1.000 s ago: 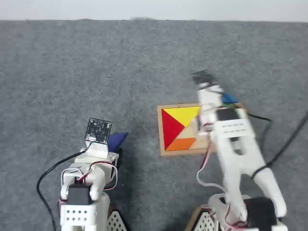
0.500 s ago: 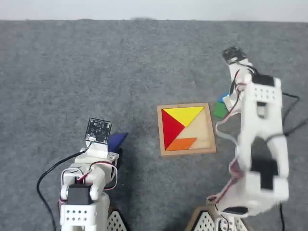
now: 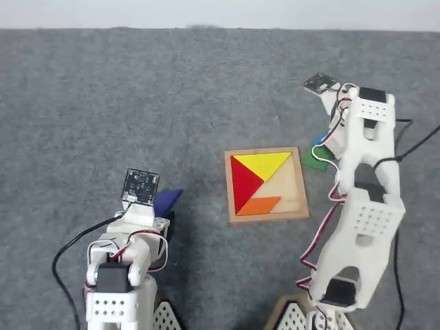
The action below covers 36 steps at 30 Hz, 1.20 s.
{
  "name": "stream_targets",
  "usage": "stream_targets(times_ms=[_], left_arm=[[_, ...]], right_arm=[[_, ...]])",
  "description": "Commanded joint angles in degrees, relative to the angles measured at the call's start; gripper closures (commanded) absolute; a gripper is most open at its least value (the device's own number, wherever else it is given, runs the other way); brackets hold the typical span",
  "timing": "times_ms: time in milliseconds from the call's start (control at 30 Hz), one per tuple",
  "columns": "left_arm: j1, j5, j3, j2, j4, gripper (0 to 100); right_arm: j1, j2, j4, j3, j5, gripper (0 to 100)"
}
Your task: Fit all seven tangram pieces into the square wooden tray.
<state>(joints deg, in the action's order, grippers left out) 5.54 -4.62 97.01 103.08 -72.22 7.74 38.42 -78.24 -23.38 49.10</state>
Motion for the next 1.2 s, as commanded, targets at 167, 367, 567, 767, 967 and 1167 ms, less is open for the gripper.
stream_targets(times_ms=[167, 367, 567, 767, 967, 1167], left_arm=[[-0.26, 0.62, -0.57, 1.05, -0.09, 80], [-0.26, 0.62, -0.57, 1.05, -0.09, 80], [-0.26, 0.62, -0.57, 1.05, -0.09, 80], [-0.26, 0.62, -0.57, 1.05, -0.09, 80], [-0.26, 0.62, -0.57, 1.05, -0.09, 80], [-0.26, 0.62, -0.57, 1.05, -0.09, 80]], right_arm=[[1.27, 2.95, -0.66, -7.12, 1.05, 81.2], [1.27, 2.86, -1.54, -7.12, 0.88, 99.6], [0.57, -5.41, -6.46, -7.65, -4.92, 99.1], [-4.88, -23.6, -18.42, -7.3, -9.32, 99.1], [-18.42, -43.3, -21.49, 6.33, -14.15, 99.1], [-33.8, -48.92, -3.21, 37.1, -17.41, 99.1]])
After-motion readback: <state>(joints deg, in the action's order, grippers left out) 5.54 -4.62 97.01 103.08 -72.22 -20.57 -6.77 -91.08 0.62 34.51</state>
